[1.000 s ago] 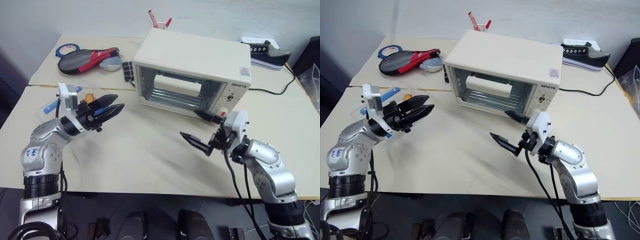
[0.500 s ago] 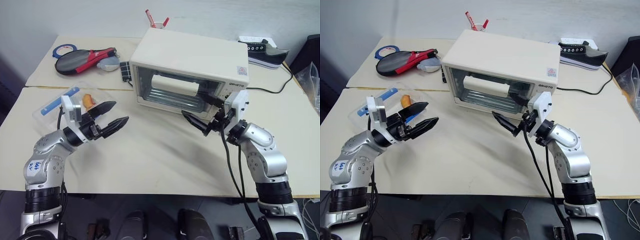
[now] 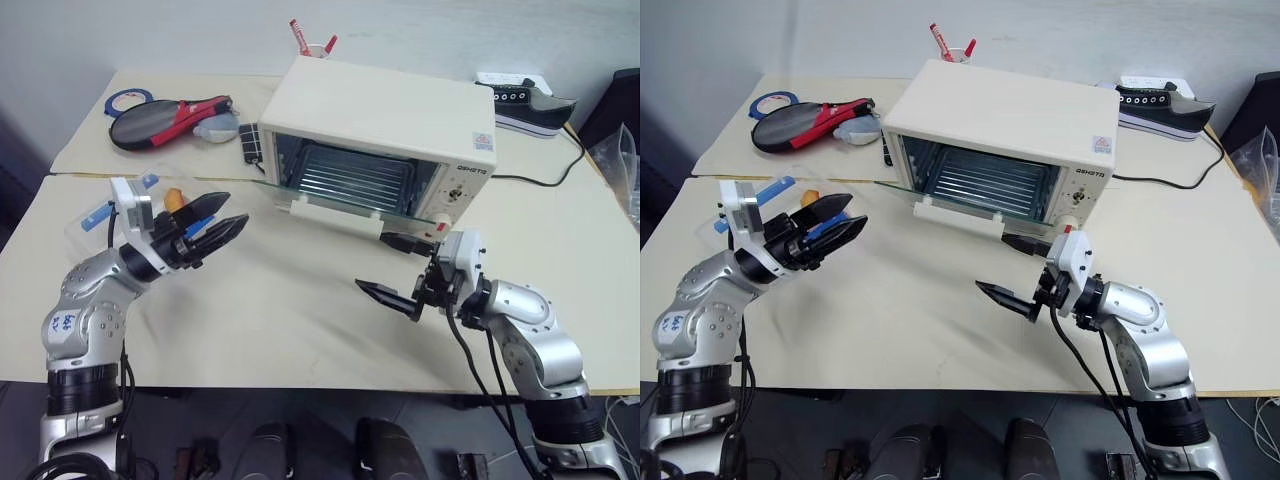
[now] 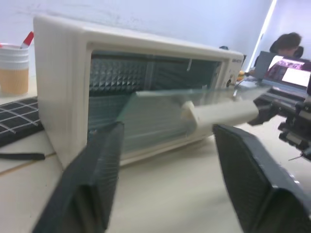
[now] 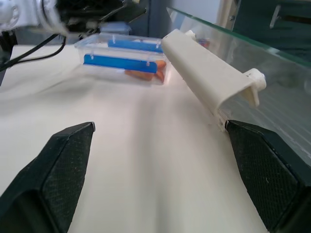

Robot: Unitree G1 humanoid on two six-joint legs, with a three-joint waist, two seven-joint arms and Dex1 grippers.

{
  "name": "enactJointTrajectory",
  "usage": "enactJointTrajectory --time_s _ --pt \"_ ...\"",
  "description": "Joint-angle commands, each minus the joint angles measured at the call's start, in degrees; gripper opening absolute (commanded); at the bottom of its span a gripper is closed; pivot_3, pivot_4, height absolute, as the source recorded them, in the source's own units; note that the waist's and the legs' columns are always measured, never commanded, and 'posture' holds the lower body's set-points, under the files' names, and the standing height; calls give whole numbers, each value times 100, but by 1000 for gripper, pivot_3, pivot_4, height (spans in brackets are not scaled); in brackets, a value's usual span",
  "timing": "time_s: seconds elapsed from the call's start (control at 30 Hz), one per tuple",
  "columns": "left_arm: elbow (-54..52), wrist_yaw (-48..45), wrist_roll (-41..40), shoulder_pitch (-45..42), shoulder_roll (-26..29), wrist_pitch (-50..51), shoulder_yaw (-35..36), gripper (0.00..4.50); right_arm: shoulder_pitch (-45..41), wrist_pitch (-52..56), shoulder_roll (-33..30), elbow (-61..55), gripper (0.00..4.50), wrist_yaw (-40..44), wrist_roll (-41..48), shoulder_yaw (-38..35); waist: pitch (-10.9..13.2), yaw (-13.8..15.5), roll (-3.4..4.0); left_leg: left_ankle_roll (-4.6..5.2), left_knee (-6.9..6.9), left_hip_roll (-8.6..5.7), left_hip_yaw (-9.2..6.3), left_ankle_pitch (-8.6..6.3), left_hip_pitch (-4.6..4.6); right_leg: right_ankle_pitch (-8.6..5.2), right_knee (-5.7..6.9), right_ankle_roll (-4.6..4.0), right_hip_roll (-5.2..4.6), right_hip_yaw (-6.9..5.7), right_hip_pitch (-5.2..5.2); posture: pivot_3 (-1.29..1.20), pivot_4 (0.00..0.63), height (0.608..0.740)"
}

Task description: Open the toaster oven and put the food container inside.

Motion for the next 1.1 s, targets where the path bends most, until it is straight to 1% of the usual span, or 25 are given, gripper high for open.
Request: enactJointTrajectory --time_s 0.03,0.1,0.2,0.23,0.3,0.37,0.5,0.6,0.67,0.73,0.83,0.9,0.93,1.0,1.1 --pt "634 23 48 -712 -85 -335 87 1654 30 -218 -32 -209 4500 91 -51 69 0 2 -1 0 0 -1 2 0 0 0 1 0 0 1 0 0 150 740" --pt "1122 -6 152 -1135 -179 -542 57 1016 10 -244 -7 -181 4500 70 -79 73 0 6 -1 0 5 -2 1 0 -1 0 3 0 0 -1 0 0 150 740" --pt "1983 -16 602 -1711 -322 -995 -185 159 -9 -262 13 -173 4500 40 -119 87 0 0 -2 0 4 -10 2 0 -1 0 0 0 0 -1 0 0 150 740" --pt "2242 -20 791 -1843 -358 -1188 -288 31 -12 -266 15 -174 4500 33 -126 92 0 -4 -2 0 2 -21 4 0 0 0 -1 0 2 -1 0 0 150 740" --pt "2681 -43 1092 -2049 -448 -1430 -500 31 -19 -271 12 -192 4500 4 -149 104 0 -4 -2 0 1 -25 4 0 0 0 -2 0 2 -3 0 0 150 740" --pt "2889 -310 1302 -2099 -485 -1631 -735 31 -4 -252 -11 -248 4500 -38 -157 97 0 1 -2 0 2 -28 4 0 -1 0 -2 0 3 -5 0 0 150 740" --pt "2984 -813 1549 -1980 -433 -1775 -1067 31 199 -240 -109 -417 4500 -134 -158 -16 1 0 -3 0 1 -27 6 0 -2 0 -3 0 4 -3 -2 0 150 740" --pt "2927 -962 1615 -1855 -388 -1637 -1155 31 556 -251 -100 -611 4500 -346 -90 -222 0 30 -4 0 2 -26 5 0 -3 0 -4 0 5 -3 -1 0 150 740" --pt "2777 -1090 1666 -1719 -321 -1537 -1253 31 920 -303 -97 -764 4500 -451 -30 -396 0 54 -4 0 5 -26 4 0 -3 0 -3 0 2 -2 1 0 150 740" --pt "2637 -1274 1788 -1581 -233 -1638 -1397 31 1426 -463 -196 -892 4500 -386 -83 -549 0 88 -5 0 4 -25 4 0 -4 0 -3 0 1 -4 1 0 150 740" --pt "2392 -1285 1892 -1415 -146 -1635 -1474 31 2603 -917 -324 -1018 4500 -182 -164 -938 0 166 -5 2 4 -26 4 -1 -4 0 -6 0 1 -2 2 0 150 740" --pt "2217 -1283 2098 -1276 -55 -1766 -1606 31 3199 -1178 -335 -1026 4500 -137 -157 -1214 -1 167 -5 3 6 -26 3 -1 -6 0 -7 0 0 -2 3 0 150 740" --pt "2130 -1113 2192 -1207 -50 -1617 -1647 31 3461 -1323 -320 -973 4500 -144 -153 -1422 -1 153 -5 3 7 -29 5 -2 -5 0 -4 1 0 1 3 0 150 740" --pt "1954 -887 2318 -1057 -74 -1476 -1705 31 3733 -1551 -276 -901 4500 -207 -154 -1689 -1 143 -5 3 9 -26 6 -1 -3 1 1 0 0 4 4 0 150 740" --pt "1746 -660 2524 -809 -137 -1462 -1840 31 3700 -1610 -250 -866 4500 -313 2 -1896 -1 95 -5 2 6 -3 14 -1 14 1 13 -2 5 19 5 0 150 740"
